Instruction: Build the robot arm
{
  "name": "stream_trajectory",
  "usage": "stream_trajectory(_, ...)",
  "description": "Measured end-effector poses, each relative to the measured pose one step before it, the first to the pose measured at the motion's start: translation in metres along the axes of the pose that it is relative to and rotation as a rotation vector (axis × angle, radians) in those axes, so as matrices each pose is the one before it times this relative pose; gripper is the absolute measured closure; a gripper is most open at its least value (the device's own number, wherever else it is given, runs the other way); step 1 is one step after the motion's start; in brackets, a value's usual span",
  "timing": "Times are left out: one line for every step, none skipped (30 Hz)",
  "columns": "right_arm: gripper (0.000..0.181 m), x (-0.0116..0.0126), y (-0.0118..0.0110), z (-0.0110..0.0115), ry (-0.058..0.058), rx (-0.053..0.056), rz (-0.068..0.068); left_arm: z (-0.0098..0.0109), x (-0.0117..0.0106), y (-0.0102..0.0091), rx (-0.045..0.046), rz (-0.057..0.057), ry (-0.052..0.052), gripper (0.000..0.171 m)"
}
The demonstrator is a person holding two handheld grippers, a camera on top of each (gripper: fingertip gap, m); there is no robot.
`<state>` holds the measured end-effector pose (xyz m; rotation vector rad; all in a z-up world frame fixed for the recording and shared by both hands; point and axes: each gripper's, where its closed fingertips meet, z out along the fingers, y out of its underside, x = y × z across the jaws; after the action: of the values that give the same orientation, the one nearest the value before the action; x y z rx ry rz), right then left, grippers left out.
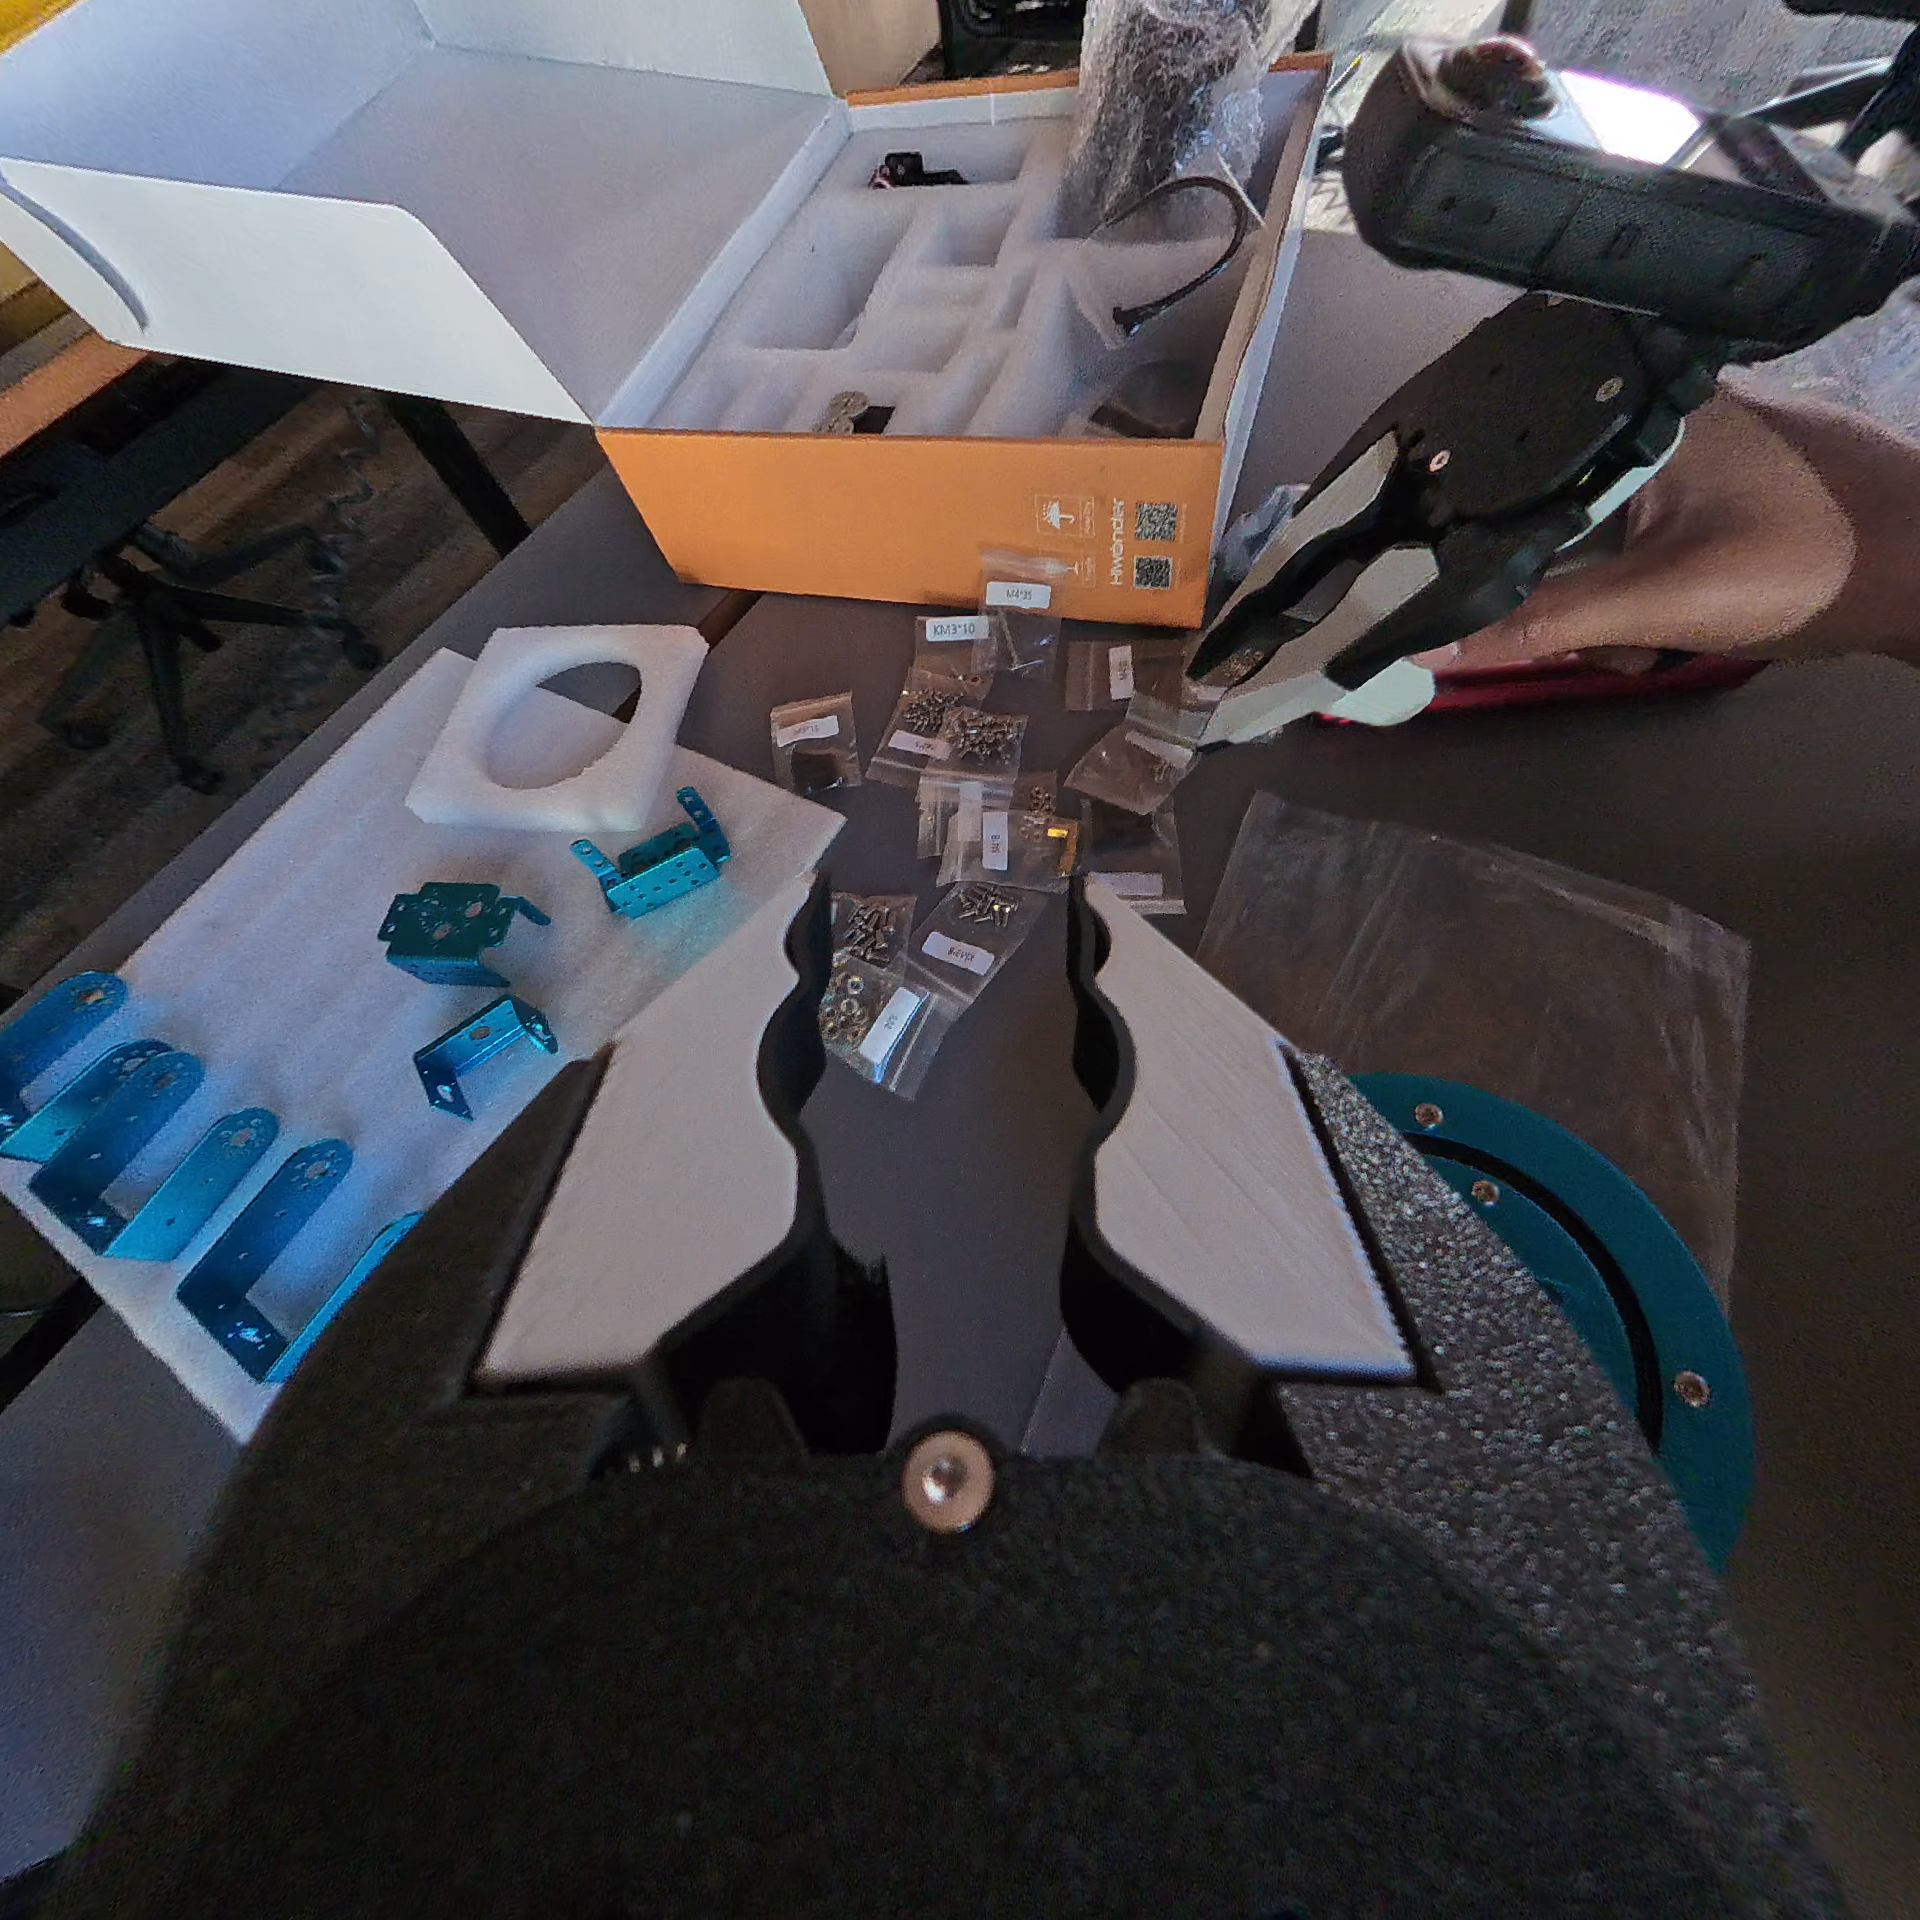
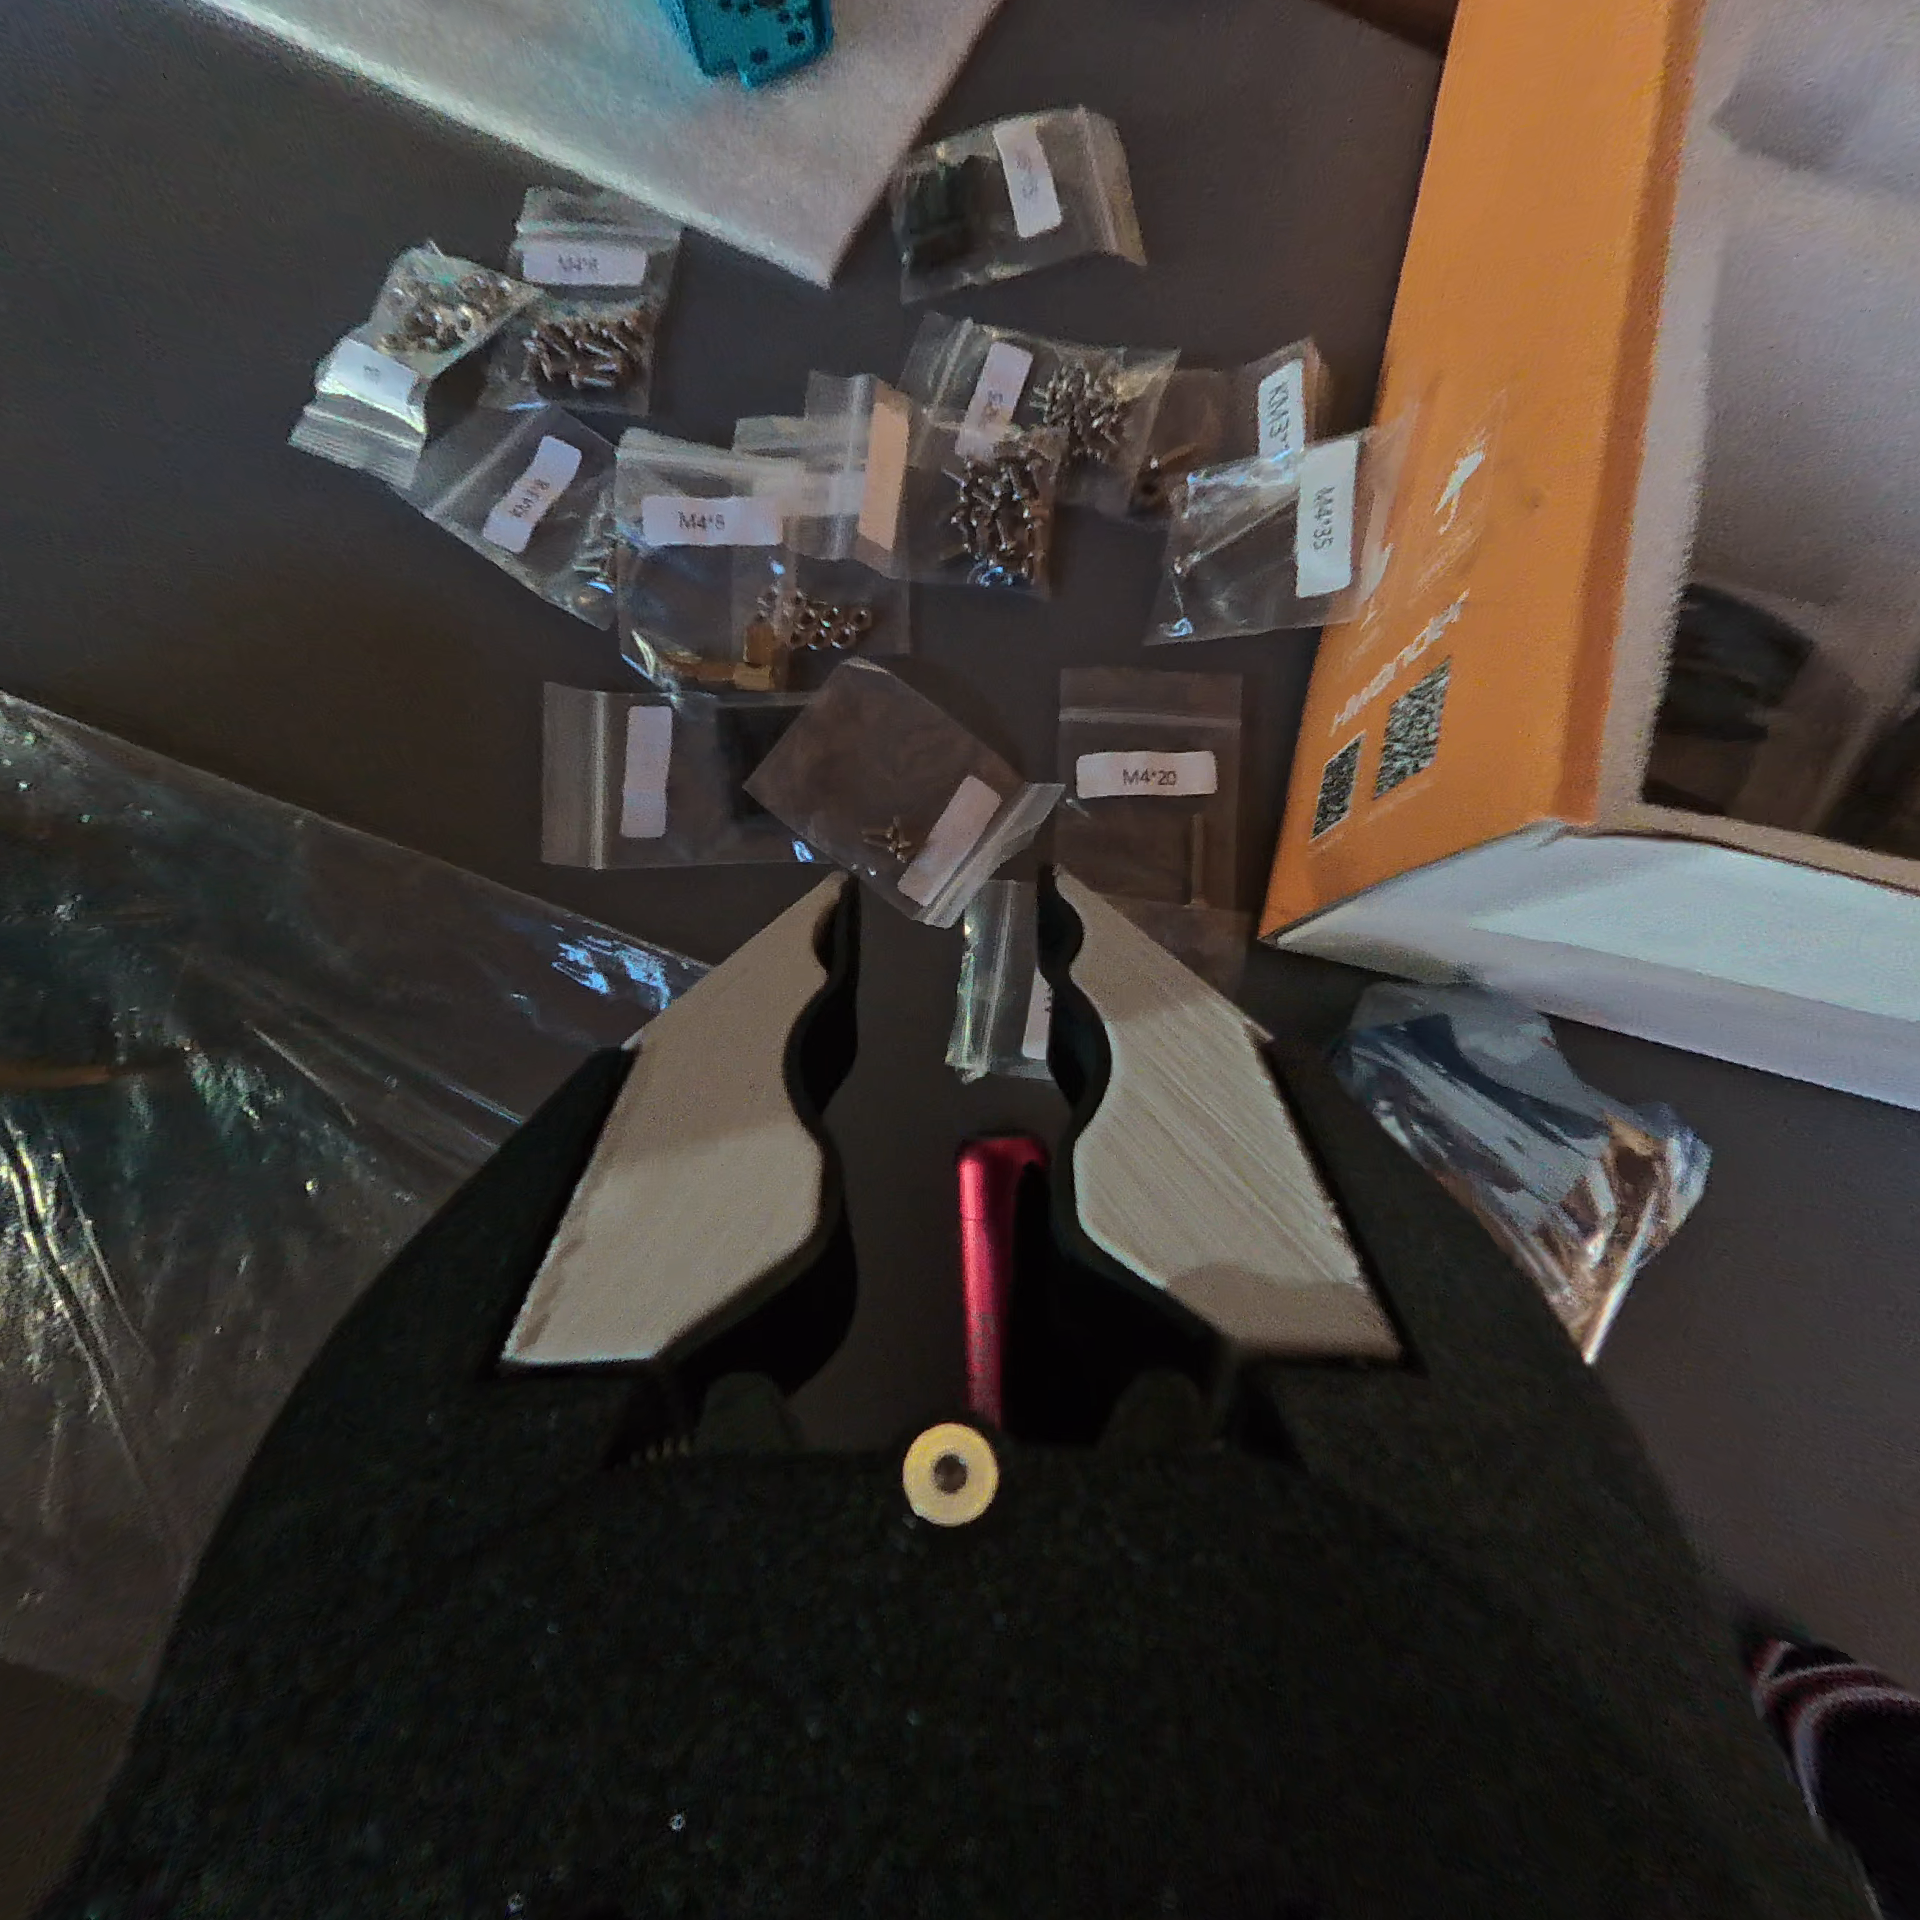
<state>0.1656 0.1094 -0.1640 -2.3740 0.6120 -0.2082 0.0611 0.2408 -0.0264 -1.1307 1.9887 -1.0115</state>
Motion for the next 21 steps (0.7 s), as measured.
stream_trajectory(0.149,-0.00122,0.00357,0.00299,0.0003,-0.0190,-0.0039,-0.00114,0.00041,0.00160,-0.00531,0.0100,-0.0091,0.127)
stream_trajectory(0.149,-0.00016,0.00261,0.00278,0.0094,-0.0151,-0.0056,-0.00109,0.00057,0.00192,-0.00657,0.0105,-0.0071,0.127)
stream_trajectory(0.149,0.00170,0.00148,0.00252,0.0205,-0.0075,-0.0052,-0.00137,0.00011,0.00146,-0.00462,0.0072,-0.0061,0.127)
stream_trajectory(0.152,0.00087,0.00150,0.00272,0.0114,-0.0103,-0.0053,-0.00157,-0.00035,0.00078,0.00033,0.0002,-0.0037,0.127)
stream_trajectory(0.158,-0.00158,0.00132,0.00242,-0.0047,-0.0132,-0.0042,-0.00170,0.00004,0.00070,0.00177,-0.0048,0.0039,0.127)
stream_trajectory(0.179,-0.00106,-0.00040,0.00036,-0.0013,-0.0040,-0.0080,-0.00160,0.00051,0.00124,-0.00113,-0.0071,0.0096,0.127)
stream_trajectory(0.181,0.00140,-0.00271,-0.00137,0.0132,0.0065,-0.0034,-0.00138,-0.00031,0.00143,-0.00122,-0.0075,0.0067,0.127)
stream_trajectory(0.181,0.00118,-0.00385,-0.00245,0.0075,0.0022,-0.0008,-0.00111,-0.00158,0.00177,0.00121,-0.0063,-0.0002,0.127)
stream_trajectory(0.181,0.00115,-0.00632,-0.00424,0.0050,0.0100,-0.0022,-0.00038,-0.00215,0.00280,-0.00030,-0.0054,-0.0025,0.127)
stream_trajectory(0.181,0.00185,-0.00989,-0.00601,0.0101,0.0239,-0.0069,0.00024,-0.00239,0.00420,-0.00442,-0.0063,-0.0006,0.127)
stream_trajectory(0.181,0.00283,-0.01258,-0.00700,0.0166,0.0326,-0.0117,0.00107,-0.00264,0.00522,-0.00613,-0.0072,0.0005,0.127)
stream_trajectory(0.181,0.00295,-0.01447,-0.00762,0.0171,0.0363,-0.0140,0.00161,-0.00318,0.00599,-0.00688,-0.0087,0.0004,0.127)
stream_trajectory(0.181,0.00178,-0.01679,-0.00772,0.0145,0.0442,-0.0175,0.00204,-0.00355,0.00639,-0.00600,-0.0092,0.0011,0.127)
stream_trajectory(0.181,-0.00022,-0.01716,-0.00636,0.0106,0.0427,-0.0210,0.00203,-0.00326,0.00596,-0.00203,-0.0076,0.0031,0.127)
stream_trajectory(0.181,-0.00242,-0.01525,-0.00350,0.0098,0.0287,-0.0310,0.00193,-0.00294,0.00548,0.00292,-0.0066,0.0039,0.127)
stream_trajectory(0.181,-0.00686,-0.01175,0.00053,-0.0017,0.0108,-0.0480,0.00171,-0.00296,0.00481,0.00701,-0.0061,0.0034,0.127)
stream_trajectory(0.181,-0.01076,-0.00623,0.00534,-0.0133,-0.0168,-0.0536,0.00142,-0.00300,0.00468,0.00710,-0.0080,0.0014,0.127)
stream_trajectory(0.181,-0.01561,-0.00189,0.00963,-0.0339,-0.0363,-0.0540,0.00142,-0.00314,0.00498,0.00210,-0.0087,-0.0010,0.127)
stream_trajectory(0.181,-0.01800,-0.00202,0.01244,-0.0435,-0.0249,-0.0435,0.00148,-0.00352,0.00531,-0.00350,-0.0081,-0.0043,0.127)
stream_trajectory(0.181,-0.02070,-0.00244,0.01329,-0.0656,-0.0128,-0.0265,0.00143,-0.00329,0.00498,-0.00530,-0.0071,-0.0053,0.127)
stream_trajectory(0.181,-0.02226,-0.00107,0.01305,-0.0889,-0.0176,-0.0100,0.00136,-0.00219,0.00450,-0.00427,-0.0038,-0.0009,0.127)
